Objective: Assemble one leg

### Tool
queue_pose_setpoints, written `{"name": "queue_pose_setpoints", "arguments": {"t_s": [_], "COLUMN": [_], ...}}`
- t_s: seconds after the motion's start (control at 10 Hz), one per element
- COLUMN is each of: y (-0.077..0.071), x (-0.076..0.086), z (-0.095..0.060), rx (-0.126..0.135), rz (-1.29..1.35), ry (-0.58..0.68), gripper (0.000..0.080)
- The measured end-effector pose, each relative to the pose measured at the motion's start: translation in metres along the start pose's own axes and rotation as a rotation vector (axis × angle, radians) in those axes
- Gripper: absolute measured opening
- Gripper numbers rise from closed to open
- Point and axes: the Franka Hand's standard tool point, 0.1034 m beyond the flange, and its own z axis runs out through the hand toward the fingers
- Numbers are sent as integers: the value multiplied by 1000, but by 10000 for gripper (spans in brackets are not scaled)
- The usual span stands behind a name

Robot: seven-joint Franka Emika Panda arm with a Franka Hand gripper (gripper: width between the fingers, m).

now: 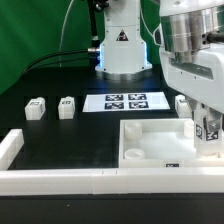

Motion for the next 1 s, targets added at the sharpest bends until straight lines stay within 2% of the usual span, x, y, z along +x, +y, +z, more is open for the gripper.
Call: {"name": "queue_pose_setpoints", "arguments": {"t_s": [0.1, 0.3, 0.4, 0.6, 1.0], "y": [0, 0, 0, 1, -1], "x": [0, -2, -3, -4, -11], "z": [0, 1, 1, 2, 2], "rx": [-1, 0, -1, -3, -30], "rz": [-25, -52, -183, -382, -909], "ry": [-1, -4, -4, -5, 21], "gripper": [295, 604, 635, 647, 649]}}
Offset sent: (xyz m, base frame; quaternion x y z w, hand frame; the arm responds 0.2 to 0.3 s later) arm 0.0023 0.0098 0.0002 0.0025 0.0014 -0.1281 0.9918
